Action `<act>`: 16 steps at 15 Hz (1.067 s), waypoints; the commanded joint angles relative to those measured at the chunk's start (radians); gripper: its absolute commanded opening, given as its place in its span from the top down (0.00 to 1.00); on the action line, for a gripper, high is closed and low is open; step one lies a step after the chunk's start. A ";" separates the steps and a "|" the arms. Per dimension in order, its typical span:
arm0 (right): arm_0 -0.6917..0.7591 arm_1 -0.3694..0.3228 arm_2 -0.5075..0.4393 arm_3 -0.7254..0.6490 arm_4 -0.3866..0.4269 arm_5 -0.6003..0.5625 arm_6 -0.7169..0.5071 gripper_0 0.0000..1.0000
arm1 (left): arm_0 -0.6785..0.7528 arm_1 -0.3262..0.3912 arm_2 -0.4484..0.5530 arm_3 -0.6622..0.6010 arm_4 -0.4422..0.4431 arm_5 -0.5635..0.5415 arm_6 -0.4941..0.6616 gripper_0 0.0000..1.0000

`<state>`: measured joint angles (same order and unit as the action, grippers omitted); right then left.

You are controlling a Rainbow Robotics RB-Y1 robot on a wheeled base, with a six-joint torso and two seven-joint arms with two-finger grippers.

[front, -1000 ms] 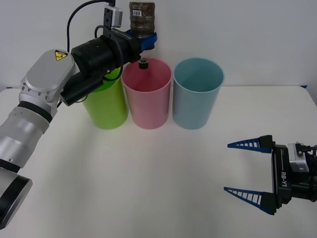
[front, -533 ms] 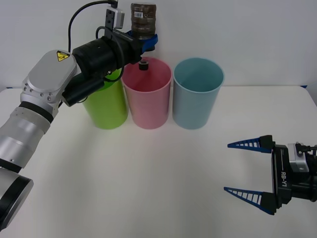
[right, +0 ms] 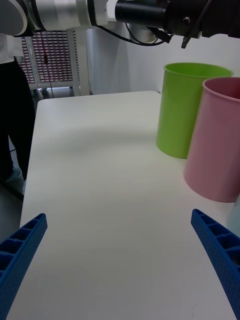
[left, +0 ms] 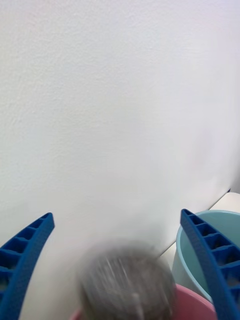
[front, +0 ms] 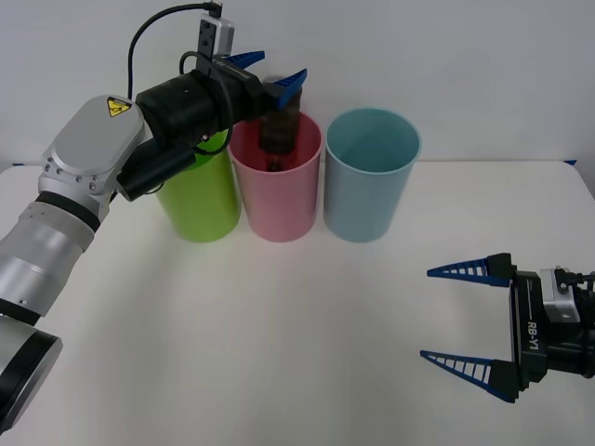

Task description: Put cans in the blue bin and PET bottles in the pink bin and trash in the green bin.

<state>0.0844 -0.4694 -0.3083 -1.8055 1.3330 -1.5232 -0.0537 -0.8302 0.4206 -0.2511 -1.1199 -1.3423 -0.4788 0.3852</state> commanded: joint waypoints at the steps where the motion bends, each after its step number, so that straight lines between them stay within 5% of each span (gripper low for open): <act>1: 0.000 0.000 0.000 0.000 0.000 0.000 0.000 0.00 | -0.001 0.000 0.000 -0.001 0.000 0.000 0.008 0.05; 7: 0.000 0.000 0.000 0.000 0.000 0.000 0.000 0.00 | 0.002 0.001 0.006 -0.011 0.015 -0.015 0.004 0.03; 11: 0.000 0.000 0.000 0.000 0.000 0.000 0.000 0.00 | 0.002 0.007 0.145 -0.046 -0.024 -0.241 -0.008 0.00; 16: 0.000 0.000 0.000 0.000 0.000 0.000 0.000 0.00 | 0.003 0.007 0.245 -0.093 0.063 -0.304 -0.042 0.00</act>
<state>0.0844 -0.4694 -0.3083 -1.8055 1.3330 -1.5232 -0.0537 -0.8272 0.4279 -0.0176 -1.2066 -1.2957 -0.7797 0.3472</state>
